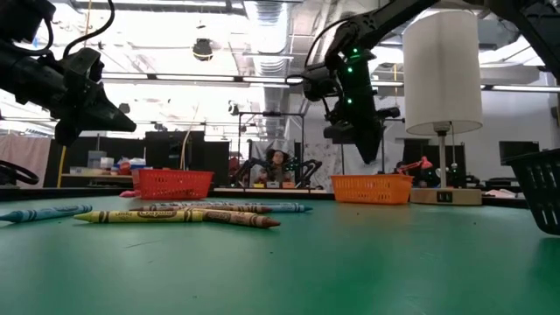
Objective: Sort crayons
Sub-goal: Put the blue crayon into the orange bin
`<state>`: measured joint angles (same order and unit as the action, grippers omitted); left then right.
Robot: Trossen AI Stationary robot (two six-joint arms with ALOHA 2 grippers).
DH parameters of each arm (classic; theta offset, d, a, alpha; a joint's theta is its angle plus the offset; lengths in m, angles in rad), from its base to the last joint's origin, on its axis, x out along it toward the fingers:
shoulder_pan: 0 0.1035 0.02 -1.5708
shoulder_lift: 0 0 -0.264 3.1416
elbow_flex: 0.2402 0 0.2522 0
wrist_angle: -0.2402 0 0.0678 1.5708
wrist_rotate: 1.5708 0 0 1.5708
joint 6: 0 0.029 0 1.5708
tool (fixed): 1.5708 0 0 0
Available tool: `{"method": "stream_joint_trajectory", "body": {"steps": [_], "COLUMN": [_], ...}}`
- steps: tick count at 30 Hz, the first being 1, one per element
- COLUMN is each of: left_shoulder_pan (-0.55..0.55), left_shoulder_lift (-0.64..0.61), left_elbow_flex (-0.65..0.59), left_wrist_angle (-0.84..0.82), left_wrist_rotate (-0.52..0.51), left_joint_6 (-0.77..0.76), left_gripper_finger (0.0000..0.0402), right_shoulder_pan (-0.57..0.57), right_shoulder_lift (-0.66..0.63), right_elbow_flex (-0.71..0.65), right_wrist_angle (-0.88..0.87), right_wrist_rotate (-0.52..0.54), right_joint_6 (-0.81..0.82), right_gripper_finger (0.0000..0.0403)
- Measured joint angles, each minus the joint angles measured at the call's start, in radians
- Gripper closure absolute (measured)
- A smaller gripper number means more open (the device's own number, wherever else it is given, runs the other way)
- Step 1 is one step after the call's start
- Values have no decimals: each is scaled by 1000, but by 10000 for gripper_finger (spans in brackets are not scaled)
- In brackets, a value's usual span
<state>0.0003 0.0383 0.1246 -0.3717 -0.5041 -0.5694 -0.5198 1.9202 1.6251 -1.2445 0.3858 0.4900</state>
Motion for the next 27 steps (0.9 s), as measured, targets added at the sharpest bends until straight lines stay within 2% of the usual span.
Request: {"method": "stream_joint_trajectory", "body": {"steps": [8,12,16,18,23,27], "left_shoulder_pan": [0,0,0,0,0,0], "left_shoulder_lift": [0,0,0,0,0,0], "left_elbow_flex": [0,0,0,0,0,0], "left_wrist_angle": [0,0,0,0,0,0], "left_wrist_rotate": [0,1,17,24,27,27], "left_joint_6": [-2,-18,-21,-22,-29,-28], "left_gripper_finger": [401,401,401,402,401,402], "right_shoulder_pan": [0,16,84,132,287,410], "right_shoulder_lift": [0,-1,-1,-1,-2,-1], "right_elbow_flex": [-13,13,58,72,68,-3], "right_wrist_angle": [25,30,42,82,207,351], "right_wrist_rotate": [1,-72,-136,-198,-441,-468], "right_joint_6": [-22,-71,-142,-213,-495,-670], "right_gripper_finger": [305,302,302,302,302,301]}}
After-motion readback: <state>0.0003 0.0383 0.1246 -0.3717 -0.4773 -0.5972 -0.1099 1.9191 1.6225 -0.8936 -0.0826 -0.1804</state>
